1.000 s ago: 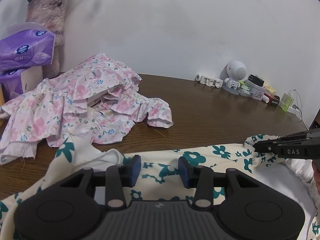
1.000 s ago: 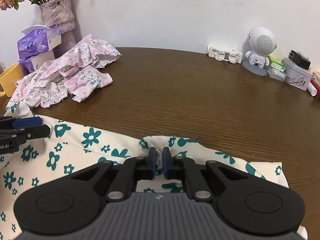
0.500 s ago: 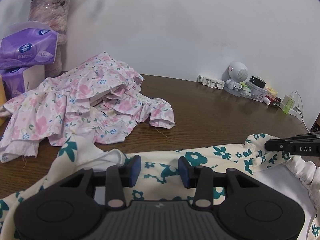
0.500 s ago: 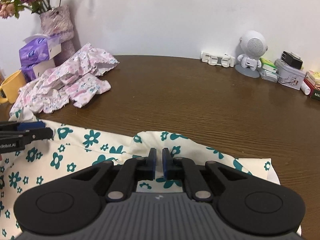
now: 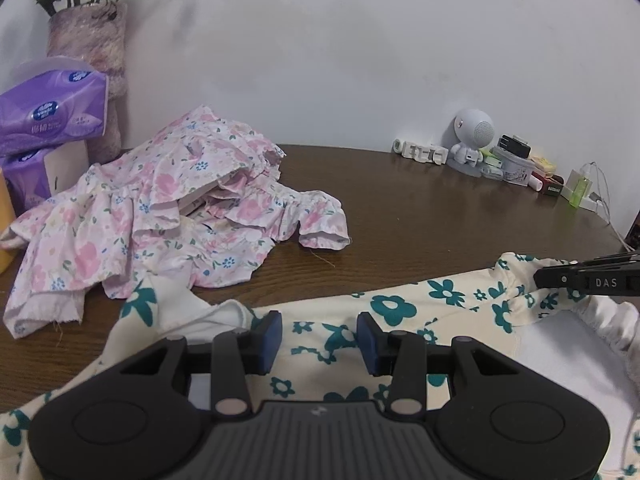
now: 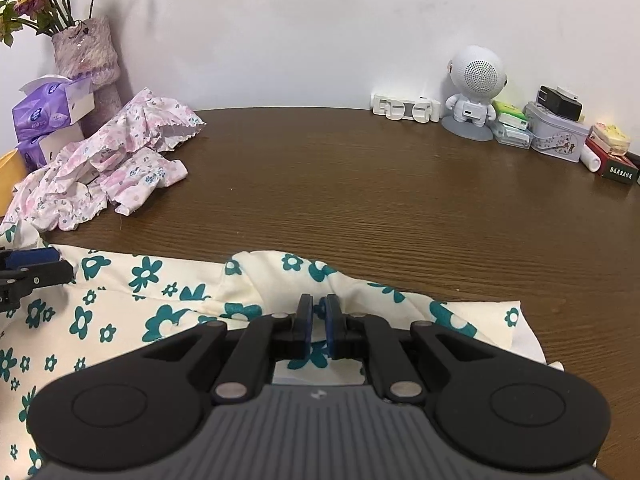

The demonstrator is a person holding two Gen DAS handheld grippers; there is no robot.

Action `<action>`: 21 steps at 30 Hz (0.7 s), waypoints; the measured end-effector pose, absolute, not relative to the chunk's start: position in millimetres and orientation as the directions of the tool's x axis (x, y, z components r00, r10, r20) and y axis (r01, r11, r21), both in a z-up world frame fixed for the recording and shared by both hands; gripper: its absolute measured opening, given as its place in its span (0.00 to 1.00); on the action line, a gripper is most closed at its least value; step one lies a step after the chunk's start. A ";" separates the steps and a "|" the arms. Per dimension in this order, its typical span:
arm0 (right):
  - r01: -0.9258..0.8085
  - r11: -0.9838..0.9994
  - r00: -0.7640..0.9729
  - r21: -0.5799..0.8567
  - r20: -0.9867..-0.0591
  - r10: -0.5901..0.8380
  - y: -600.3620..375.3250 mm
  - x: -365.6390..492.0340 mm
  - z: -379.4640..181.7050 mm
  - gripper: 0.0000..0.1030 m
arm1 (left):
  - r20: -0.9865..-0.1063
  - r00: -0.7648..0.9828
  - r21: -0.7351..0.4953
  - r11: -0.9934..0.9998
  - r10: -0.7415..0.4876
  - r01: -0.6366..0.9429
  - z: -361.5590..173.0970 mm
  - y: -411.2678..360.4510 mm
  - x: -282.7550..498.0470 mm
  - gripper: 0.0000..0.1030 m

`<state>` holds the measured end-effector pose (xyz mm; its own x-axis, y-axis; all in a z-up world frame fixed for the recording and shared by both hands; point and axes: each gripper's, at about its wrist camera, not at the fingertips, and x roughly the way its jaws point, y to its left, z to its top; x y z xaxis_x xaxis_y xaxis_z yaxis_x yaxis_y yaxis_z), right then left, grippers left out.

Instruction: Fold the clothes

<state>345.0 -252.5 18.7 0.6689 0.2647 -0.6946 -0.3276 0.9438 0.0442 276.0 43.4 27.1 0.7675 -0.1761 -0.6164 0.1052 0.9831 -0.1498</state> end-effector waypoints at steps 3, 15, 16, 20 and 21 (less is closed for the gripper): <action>-0.294 0.948 0.671 0.119 -0.681 0.293 -256.7 344.3 28.2 0.07 | -0.616 0.751 -0.213 0.968 -0.237 0.130 44.3 59.5 270.5 0.38; -0.442 0.891 0.631 0.105 -0.669 0.392 -200.0 338.7 32.7 0.10 | -0.684 0.705 -0.169 0.981 -0.188 0.097 33.3 85.8 267.3 0.23; -0.448 0.889 0.631 0.093 -0.671 0.389 -195.8 338.5 30.7 0.10 | -0.685 0.705 -0.168 0.981 -0.184 0.093 30.3 86.4 267.7 0.22; -0.453 0.890 0.642 0.052 -0.674 0.366 -189.5 339.1 24.6 0.10 | -0.680 0.712 -0.161 0.983 -0.175 0.087 27.1 86.3 266.0 0.21; -0.450 0.892 0.644 0.049 -0.673 0.362 -190.5 339.5 23.4 0.10 | -0.679 0.714 -0.161 0.983 -0.174 0.086 27.0 85.9 266.3 0.22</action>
